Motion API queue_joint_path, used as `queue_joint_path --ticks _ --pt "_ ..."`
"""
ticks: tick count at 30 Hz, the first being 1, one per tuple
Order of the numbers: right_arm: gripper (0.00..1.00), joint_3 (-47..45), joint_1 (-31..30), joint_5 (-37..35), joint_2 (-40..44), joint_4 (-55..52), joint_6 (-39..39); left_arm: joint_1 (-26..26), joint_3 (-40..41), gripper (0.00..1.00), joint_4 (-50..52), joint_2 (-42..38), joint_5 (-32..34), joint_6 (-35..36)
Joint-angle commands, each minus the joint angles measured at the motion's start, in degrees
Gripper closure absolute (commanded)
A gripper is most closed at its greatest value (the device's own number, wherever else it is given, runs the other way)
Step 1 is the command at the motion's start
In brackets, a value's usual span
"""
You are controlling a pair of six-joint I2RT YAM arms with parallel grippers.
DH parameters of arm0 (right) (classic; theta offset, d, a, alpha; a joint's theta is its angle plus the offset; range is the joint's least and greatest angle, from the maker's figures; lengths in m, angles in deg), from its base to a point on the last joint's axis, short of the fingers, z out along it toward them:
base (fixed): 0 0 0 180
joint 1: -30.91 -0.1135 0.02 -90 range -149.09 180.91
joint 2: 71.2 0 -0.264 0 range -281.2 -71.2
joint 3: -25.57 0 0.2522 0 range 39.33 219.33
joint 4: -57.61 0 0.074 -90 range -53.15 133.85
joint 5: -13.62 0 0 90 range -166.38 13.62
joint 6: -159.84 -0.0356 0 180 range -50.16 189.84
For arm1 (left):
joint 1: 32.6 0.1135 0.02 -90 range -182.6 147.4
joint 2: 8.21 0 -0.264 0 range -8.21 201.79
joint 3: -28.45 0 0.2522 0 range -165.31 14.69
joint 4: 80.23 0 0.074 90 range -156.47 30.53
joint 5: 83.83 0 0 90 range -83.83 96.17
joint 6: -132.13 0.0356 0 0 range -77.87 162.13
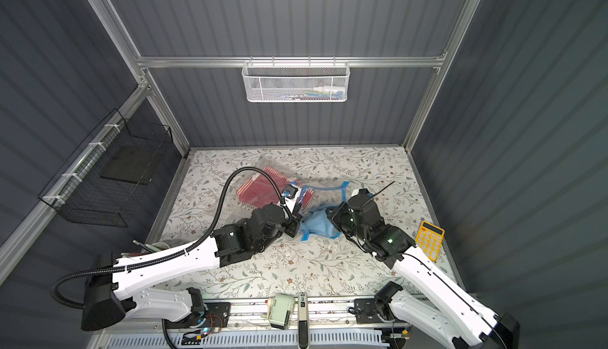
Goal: Take the tank top out of the vacuum bag
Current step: Take out the tank top from the vacuum bag.
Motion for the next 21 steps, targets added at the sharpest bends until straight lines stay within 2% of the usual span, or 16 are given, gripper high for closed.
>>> queue_joint_path --ticks 1,15,21 --pt "1.0 3.39 -0.1 -4.18 2.16 -6.56 0.82 0.1 0.4 1.0 -2.1 -2.04 -0.81 -0.4" --pt "1.0 15.52 0.07 -14.97 6.52 -21.28 1.82 0.05 0.78 1.0 -2.01 -3.12 -0.8 -0.86" --pt "1.0 20.26 0.62 -14.38 7.55 -24.97 1.41 0.1 0.9 1.0 -2.28 -3.33 -0.84 -0.66"
